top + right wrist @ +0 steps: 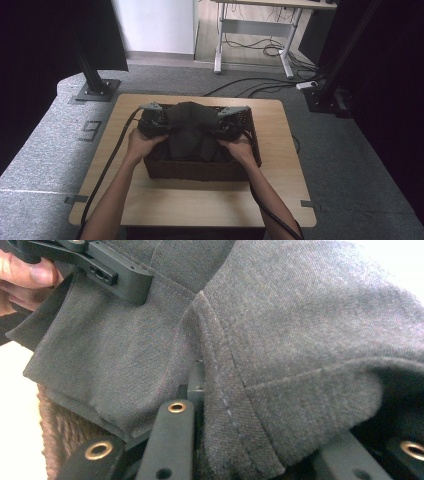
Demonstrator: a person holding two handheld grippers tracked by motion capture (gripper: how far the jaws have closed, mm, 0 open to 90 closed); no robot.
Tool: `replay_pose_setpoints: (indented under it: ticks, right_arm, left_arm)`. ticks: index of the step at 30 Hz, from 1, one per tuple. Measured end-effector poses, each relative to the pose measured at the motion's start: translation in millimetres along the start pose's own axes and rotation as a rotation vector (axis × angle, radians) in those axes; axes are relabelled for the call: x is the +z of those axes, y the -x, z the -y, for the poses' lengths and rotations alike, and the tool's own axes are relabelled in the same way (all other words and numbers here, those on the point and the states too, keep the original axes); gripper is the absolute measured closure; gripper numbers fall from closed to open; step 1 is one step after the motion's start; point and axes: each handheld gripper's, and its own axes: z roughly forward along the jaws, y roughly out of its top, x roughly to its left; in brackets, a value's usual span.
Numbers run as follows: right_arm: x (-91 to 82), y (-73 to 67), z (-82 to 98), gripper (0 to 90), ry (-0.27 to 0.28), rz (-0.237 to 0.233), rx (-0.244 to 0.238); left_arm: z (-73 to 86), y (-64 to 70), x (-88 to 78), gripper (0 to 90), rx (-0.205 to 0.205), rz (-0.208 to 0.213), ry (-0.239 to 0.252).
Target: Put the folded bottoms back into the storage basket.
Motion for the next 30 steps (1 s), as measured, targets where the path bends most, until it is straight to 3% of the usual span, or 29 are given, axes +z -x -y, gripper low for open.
replay_pose_setpoints:
  ticks: [10,14,23,26,30]
  right_arm:
    - [-32.6,21.2,21.1,71.8,-0.057,0.052,0.043]
    - [-33.7,25.3,24.7,71.7,-0.092,0.066,0.050]
    - [11.8,17.8,14.7,71.4,-0.154,0.026,0.070]
    - [17.7,19.3,15.0,70.8,-0.193,0.045,0.078]
    - [12.3,32.8,22.5,68.3,-0.240,0.089,0.139]
  left_arm:
    - [-4.0,19.6,47.4,73.4,0.008,0.071,-0.033]
    - [-3.3,21.7,52.9,73.4,0.017,0.043,-0.074]
    - [3.4,1.6,32.8,73.2,-0.003,-0.058,-0.172]
    - [0.8,0.0,43.0,72.8,-0.021,-0.073,-0.210]
    - [-1.2,4.1,67.4,69.7,-0.028,-0.101,-0.240]
